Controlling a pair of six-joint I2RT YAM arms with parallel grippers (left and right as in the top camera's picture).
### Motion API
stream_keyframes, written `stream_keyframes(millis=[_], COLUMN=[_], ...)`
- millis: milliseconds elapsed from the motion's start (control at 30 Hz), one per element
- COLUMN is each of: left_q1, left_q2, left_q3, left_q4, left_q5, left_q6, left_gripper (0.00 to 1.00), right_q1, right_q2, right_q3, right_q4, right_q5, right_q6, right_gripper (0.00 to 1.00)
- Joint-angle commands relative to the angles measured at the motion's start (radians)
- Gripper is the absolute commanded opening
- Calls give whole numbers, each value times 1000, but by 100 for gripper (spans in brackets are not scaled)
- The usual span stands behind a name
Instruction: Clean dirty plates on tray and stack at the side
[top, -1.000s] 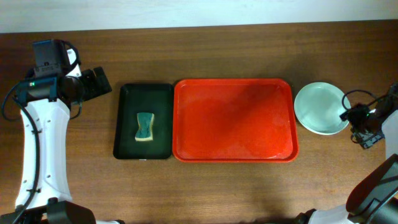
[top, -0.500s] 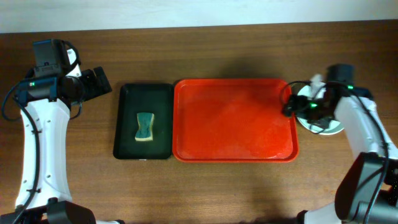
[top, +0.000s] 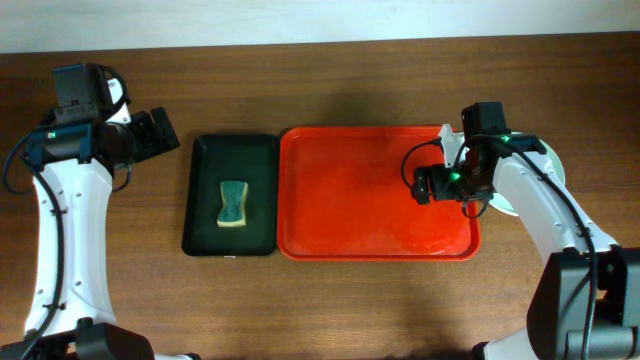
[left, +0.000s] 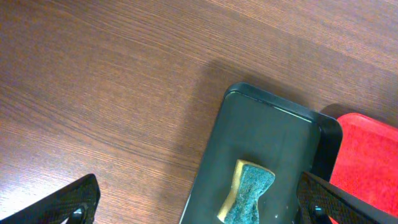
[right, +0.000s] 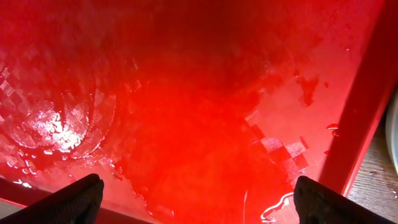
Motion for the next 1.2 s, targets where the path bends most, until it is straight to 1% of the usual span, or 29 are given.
stream_keyframes(millis=[0, 900, 1033, 1167], left_q1=[3, 3, 3, 3], left_q2=[-8, -8, -8, -8], left_q3=[5, 5, 5, 5], left_q4=[2, 2, 2, 2], left_q5=[3, 3, 3, 3], left_q6=[-13, -13, -13, -13], left_gripper=[99, 99, 99, 99], right_q1=[4, 5, 5, 6], right_q2=[10, -2, -63, -215], right_q3=[-4, -5, -5, -5], right_q4=[-3, -3, -3, -3], right_q5=[20, 20, 20, 20], right_q6=[-13, -13, -14, -13], right_gripper=[99, 99, 99, 99])
